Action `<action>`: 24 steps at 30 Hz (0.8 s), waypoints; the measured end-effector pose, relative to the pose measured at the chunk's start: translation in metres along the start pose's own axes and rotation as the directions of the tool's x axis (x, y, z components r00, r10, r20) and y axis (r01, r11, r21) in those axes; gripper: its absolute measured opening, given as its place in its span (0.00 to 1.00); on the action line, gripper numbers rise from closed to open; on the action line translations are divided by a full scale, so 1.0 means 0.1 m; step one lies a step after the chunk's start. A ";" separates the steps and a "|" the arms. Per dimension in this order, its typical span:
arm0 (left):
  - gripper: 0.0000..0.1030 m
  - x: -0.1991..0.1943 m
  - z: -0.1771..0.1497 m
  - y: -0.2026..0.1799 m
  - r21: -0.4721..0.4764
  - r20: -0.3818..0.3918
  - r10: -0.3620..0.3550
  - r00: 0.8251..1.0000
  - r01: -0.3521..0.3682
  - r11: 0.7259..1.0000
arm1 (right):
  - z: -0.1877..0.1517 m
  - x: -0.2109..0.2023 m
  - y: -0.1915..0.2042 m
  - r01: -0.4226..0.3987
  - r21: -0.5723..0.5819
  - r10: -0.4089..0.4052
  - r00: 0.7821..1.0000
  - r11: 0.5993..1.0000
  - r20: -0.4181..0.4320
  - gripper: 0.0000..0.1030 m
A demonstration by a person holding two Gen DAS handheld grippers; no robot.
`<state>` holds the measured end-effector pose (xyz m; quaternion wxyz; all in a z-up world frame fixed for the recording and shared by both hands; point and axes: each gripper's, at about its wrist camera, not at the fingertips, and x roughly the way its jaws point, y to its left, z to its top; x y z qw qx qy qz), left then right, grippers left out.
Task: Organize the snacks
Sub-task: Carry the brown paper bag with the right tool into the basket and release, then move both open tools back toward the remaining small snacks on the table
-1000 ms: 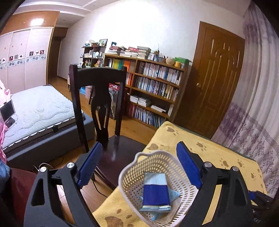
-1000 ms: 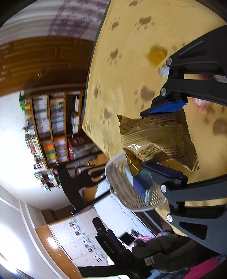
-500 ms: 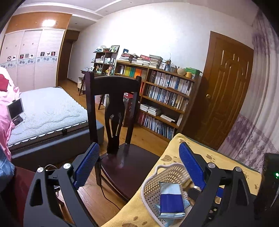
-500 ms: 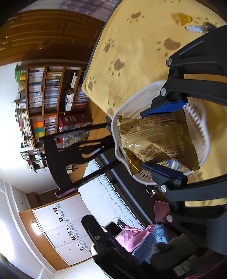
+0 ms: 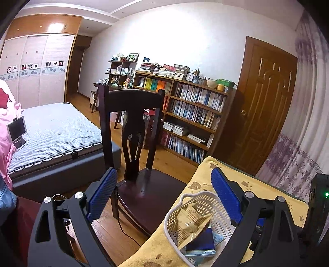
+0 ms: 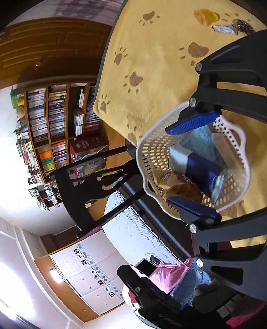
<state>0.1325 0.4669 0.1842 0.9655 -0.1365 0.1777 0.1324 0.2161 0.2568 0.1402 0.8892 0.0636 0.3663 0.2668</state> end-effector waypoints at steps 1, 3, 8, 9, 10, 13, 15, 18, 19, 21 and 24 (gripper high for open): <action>0.91 0.00 0.00 -0.01 0.003 -0.001 -0.004 1.000 0.004 1.000 | -0.02 -0.02 -0.03 0.002 0.005 -0.003 1.000 1.000 0.001 0.60; 0.91 -0.01 -0.01 -0.03 0.009 -0.002 -0.009 1.000 0.009 1.000 | -0.04 -0.03 -0.05 0.005 0.010 -0.005 1.000 1.000 0.000 0.60; 0.92 -0.02 -0.03 -0.09 0.026 -0.001 -0.021 1.000 0.021 0.999 | -0.11 -0.08 -0.14 0.016 0.026 -0.016 1.000 1.000 -0.004 0.60; 0.92 -0.03 -0.04 -0.11 0.028 -0.002 -0.022 1.000 0.022 0.999 | -0.12 -0.10 -0.17 0.021 0.030 -0.021 1.000 0.999 -0.003 0.60; 0.92 -0.03 -0.04 -0.12 0.031 -0.003 -0.026 1.000 0.026 0.999 | -0.13 -0.12 -0.18 0.023 0.033 -0.023 1.000 0.999 -0.001 0.60; 0.92 -0.03 -0.06 -0.18 0.043 -0.007 -0.034 0.999 0.035 0.998 | -0.17 -0.20 -0.28 0.035 0.044 -0.035 0.999 0.998 0.005 0.60; 0.92 -0.04 -0.07 -0.22 0.052 -0.009 -0.041 0.999 0.042 0.998 | -0.21 -0.25 -0.34 0.043 0.051 -0.044 0.999 0.998 0.007 0.60; 0.92 -0.06 -0.09 -0.30 0.070 -0.012 -0.053 0.999 0.054 0.996 | -0.28 -0.36 -0.50 0.073 0.066 -0.074 0.997 0.995 0.009 0.60; 0.92 -0.07 -0.10 -0.33 0.079 -0.014 -0.058 0.998 0.059 0.995 | -0.30 -0.39 -0.54 0.083 0.070 -0.084 0.996 0.994 0.008 0.60; 0.92 -0.08 -0.13 -0.40 0.095 -0.018 -0.066 0.998 0.068 0.993 | -0.35 -0.48 -0.68 0.109 0.088 -0.110 0.994 0.990 0.010 0.60; 0.92 -0.10 -0.17 -0.49 0.118 -0.024 -0.078 0.997 0.081 0.990 | -0.41 -0.61 -0.87 0.136 0.118 -0.139 0.990 0.984 0.019 0.60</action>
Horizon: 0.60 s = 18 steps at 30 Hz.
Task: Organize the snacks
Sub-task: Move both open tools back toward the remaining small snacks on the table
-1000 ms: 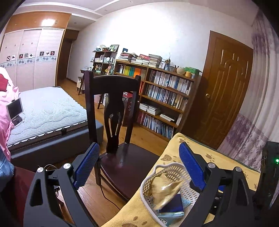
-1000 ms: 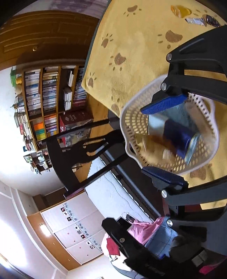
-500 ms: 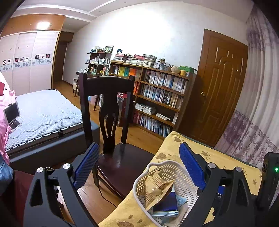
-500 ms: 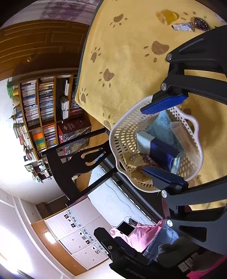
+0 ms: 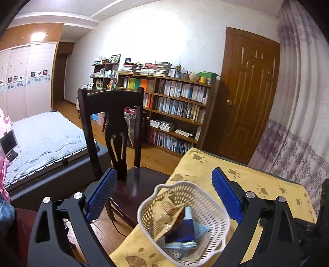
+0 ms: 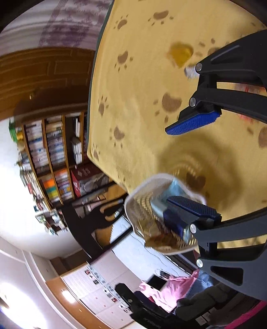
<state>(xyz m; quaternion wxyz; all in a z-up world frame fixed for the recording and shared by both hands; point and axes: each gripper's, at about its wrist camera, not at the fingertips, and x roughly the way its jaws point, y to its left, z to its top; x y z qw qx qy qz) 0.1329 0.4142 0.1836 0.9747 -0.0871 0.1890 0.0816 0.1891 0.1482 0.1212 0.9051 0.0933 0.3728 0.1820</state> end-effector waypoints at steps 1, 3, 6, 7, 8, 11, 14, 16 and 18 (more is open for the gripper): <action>0.92 0.00 -0.01 -0.04 0.007 -0.002 -0.004 1.000 0.004 1.000 | -0.01 -0.05 -0.09 0.011 0.015 -0.011 1.000 1.000 0.007 0.60; 0.95 0.00 -0.04 -0.13 0.029 -0.005 -0.017 1.000 0.017 0.999 | -0.02 -0.13 -0.22 0.025 0.036 -0.025 1.000 0.999 0.016 0.60; 0.95 -0.01 -0.08 -0.27 0.062 -0.009 -0.033 0.999 0.033 0.998 | -0.06 -0.27 -0.42 0.051 0.061 -0.053 0.998 0.997 0.036 0.60; 0.95 -0.02 -0.10 -0.32 0.074 -0.013 -0.043 0.999 0.044 0.996 | -0.09 -0.34 -0.52 0.063 0.075 -0.066 0.997 0.995 0.045 0.60; 0.96 -0.02 -0.11 -0.36 0.082 -0.017 -0.052 0.999 0.053 0.995 | -0.10 -0.38 -0.56 0.068 0.084 -0.072 0.996 0.994 0.049 0.60; 0.96 -0.04 -0.17 -0.51 0.114 -0.030 -0.078 0.996 0.081 0.990 | -0.16 -0.54 -0.77 0.092 0.124 -0.100 0.993 0.988 0.066 0.60; 0.96 -0.05 -0.23 -0.65 0.141 -0.045 -0.105 0.993 0.111 0.984 | -0.26 -0.68 -0.94 0.107 0.157 -0.120 0.990 0.982 0.076 0.60; 0.96 -0.06 -0.29 -0.75 0.151 -0.067 -0.135 0.989 0.144 0.978 | -0.34 -0.75 -1.06 0.120 0.181 -0.136 0.988 0.976 0.076 0.60; 0.96 -0.05 -0.34 -0.85 0.169 -0.083 -0.151 0.985 0.164 0.972 | -0.42 -0.79 -1.13 0.128 0.199 -0.145 0.987 0.972 0.072 0.60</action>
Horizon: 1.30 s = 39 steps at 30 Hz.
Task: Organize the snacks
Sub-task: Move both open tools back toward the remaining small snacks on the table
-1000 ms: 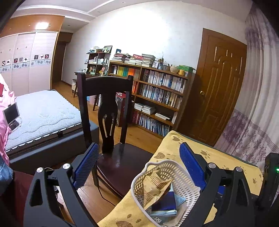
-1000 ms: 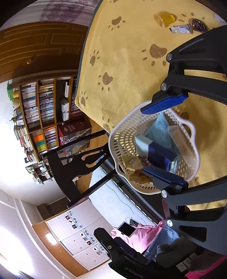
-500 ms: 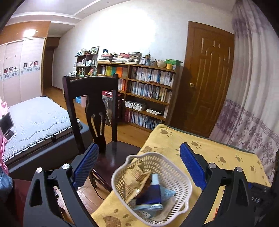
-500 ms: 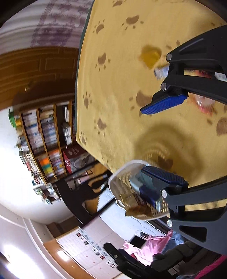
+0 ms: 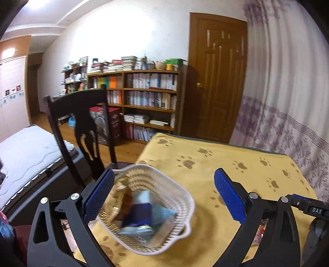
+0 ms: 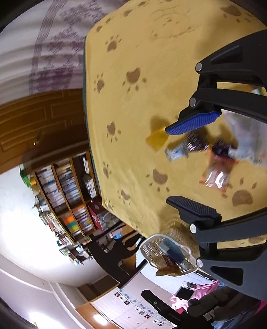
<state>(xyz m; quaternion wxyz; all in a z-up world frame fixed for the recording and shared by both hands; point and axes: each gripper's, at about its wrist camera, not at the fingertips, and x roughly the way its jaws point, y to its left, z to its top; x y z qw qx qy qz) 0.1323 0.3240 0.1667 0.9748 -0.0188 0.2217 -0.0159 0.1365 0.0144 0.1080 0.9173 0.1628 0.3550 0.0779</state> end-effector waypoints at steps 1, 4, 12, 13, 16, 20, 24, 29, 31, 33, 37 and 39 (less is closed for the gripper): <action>0.96 0.00 -0.02 -0.05 0.012 -0.004 -0.004 1.000 0.004 1.000 | -0.04 -0.03 -0.05 0.005 0.006 -0.005 1.000 1.000 -0.002 0.61; 0.96 0.02 -0.07 -0.20 0.044 -0.019 -0.024 1.000 0.025 0.999 | -0.15 -0.10 -0.17 0.025 0.006 -0.025 1.000 1.000 -0.005 0.62; 0.96 0.06 -0.22 -0.58 0.137 -0.059 -0.084 0.995 0.092 0.986 | -0.47 -0.20 -0.28 0.084 -0.032 -0.085 0.996 0.996 -0.017 0.83; 0.96 0.06 -0.23 -0.60 0.144 -0.063 -0.088 0.994 0.097 0.985 | -0.51 -0.20 -0.29 0.087 -0.034 -0.088 0.996 0.996 -0.022 0.83; 0.96 0.09 -0.29 -0.69 0.165 -0.080 -0.098 0.992 0.111 0.980 | -0.61 -0.19 -0.32 0.104 -0.051 -0.106 0.994 0.993 -0.034 0.83; 0.96 0.13 -0.34 -0.75 0.179 -0.098 -0.107 0.989 0.124 0.976 | -0.72 -0.23 -0.37 0.104 -0.041 -0.106 0.993 0.994 -0.052 0.83; 0.96 0.16 -0.35 -0.76 0.175 -0.113 -0.117 0.987 0.135 0.975 | -0.84 -0.36 -0.37 -0.013 -0.003 0.013 0.994 1.000 -0.106 0.83; 0.96 0.18 -0.36 -0.78 0.179 -0.120 -0.121 0.985 0.141 0.974 | -1.02 -0.46 -0.24 -0.114 -0.017 0.110 0.981 0.993 -0.157 0.83; 0.96 0.18 -0.36 -0.79 0.182 -0.123 -0.124 0.985 0.145 0.973 | -1.07 -0.44 -0.20 -0.111 -0.034 0.103 0.980 0.993 -0.171 0.83; 0.96 0.18 -0.37 -0.80 0.188 -0.124 -0.122 0.985 0.145 0.971 | -1.10 -0.39 -0.19 -0.113 -0.029 0.106 0.976 0.993 -0.192 0.83; 0.96 0.19 -0.38 -0.80 0.185 -0.128 -0.121 0.984 0.144 0.972 | -1.17 -0.29 -0.16 -0.123 -0.020 0.115 0.965 0.992 -0.237 0.83; 0.96 0.20 -0.38 -0.80 0.185 -0.131 -0.120 0.984 0.143 0.972 | -1.18 -0.24 -0.16 -0.118 -0.023 0.109 0.962 0.993 -0.250 0.83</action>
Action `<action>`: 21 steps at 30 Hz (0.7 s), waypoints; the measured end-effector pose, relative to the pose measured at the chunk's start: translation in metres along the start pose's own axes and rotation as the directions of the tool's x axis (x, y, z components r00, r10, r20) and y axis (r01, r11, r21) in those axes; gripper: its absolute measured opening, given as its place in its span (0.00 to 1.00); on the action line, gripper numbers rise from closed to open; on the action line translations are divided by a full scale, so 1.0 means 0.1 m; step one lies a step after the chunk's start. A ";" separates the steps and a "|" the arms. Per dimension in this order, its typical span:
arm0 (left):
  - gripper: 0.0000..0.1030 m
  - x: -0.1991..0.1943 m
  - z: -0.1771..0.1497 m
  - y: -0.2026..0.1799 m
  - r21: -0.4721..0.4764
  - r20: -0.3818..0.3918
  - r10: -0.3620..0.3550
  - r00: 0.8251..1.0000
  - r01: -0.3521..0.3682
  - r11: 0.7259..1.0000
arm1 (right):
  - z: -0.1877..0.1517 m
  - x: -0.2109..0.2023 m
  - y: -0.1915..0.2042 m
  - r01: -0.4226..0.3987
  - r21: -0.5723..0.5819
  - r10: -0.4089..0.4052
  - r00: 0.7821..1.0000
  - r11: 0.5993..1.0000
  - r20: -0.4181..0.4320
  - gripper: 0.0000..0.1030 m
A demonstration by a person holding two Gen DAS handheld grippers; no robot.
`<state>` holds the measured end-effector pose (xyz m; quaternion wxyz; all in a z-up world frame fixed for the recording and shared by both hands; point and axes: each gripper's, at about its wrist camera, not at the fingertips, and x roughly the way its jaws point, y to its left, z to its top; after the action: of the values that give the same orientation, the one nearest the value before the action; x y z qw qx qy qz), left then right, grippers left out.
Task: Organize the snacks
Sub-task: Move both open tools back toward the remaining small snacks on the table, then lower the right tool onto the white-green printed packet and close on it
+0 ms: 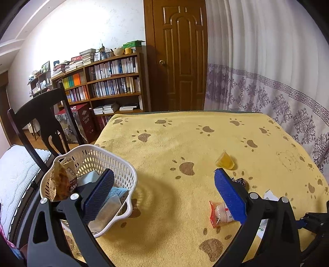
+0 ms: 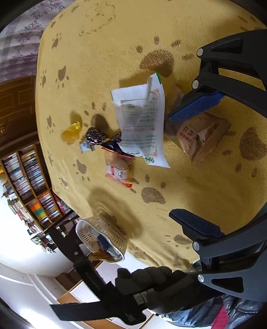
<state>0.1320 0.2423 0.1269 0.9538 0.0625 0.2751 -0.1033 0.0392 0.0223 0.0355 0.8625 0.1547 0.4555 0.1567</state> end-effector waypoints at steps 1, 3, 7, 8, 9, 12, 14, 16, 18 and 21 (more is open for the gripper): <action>0.96 0.00 0.00 0.00 0.000 -0.001 0.000 1.000 0.000 1.000 | 0.01 0.03 -0.02 0.007 0.007 -0.007 1.000 1.000 -0.005 0.83; 0.96 0.00 0.00 0.01 0.000 -0.001 0.000 1.000 0.000 1.000 | 0.03 0.08 -0.06 0.013 0.025 -0.012 1.000 1.000 -0.012 0.83; 0.96 0.01 0.00 0.01 0.005 -0.003 -0.002 1.000 0.002 1.000 | 0.12 0.14 -0.15 0.014 0.066 -0.013 1.000 0.998 -0.009 0.83; 0.96 0.01 -0.01 0.01 0.006 -0.002 -0.002 1.000 0.002 1.000 | 0.15 0.16 -0.17 0.016 0.074 -0.015 1.000 0.997 -0.014 0.83; 0.96 0.01 -0.01 0.01 0.007 -0.002 -0.002 1.000 0.002 1.000 | 0.16 0.18 -0.19 0.022 0.085 -0.021 1.000 0.996 -0.017 0.83; 0.96 0.02 -0.01 0.00 0.005 -0.004 -0.001 1.000 0.001 1.000 | 0.22 0.26 -0.25 0.037 0.108 -0.035 0.999 0.993 -0.020 0.83; 0.96 0.02 -0.01 0.00 0.006 -0.005 -0.001 1.000 0.001 1.000 | 0.28 0.30 -0.26 0.043 0.117 -0.042 0.999 0.992 -0.014 0.83; 0.96 0.02 -0.01 0.01 0.005 -0.007 0.000 1.000 0.000 1.000 | 0.35 0.34 -0.26 0.063 0.119 -0.063 0.998 0.991 -0.004 0.83; 0.96 0.02 -0.01 0.01 0.006 -0.007 0.000 1.000 0.000 1.000 | 0.41 0.38 -0.26 0.090 0.111 -0.091 0.996 0.990 0.004 0.83; 0.96 0.03 -0.01 0.01 0.006 -0.008 0.001 1.000 -0.001 1.000 | 0.46 0.49 -0.18 0.126 0.081 -0.126 0.992 0.989 -0.002 0.83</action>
<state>0.1340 0.2432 0.1244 0.9525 0.0656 0.2787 -0.1035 0.1065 0.0201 0.0170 0.8645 0.1607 0.4689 0.0831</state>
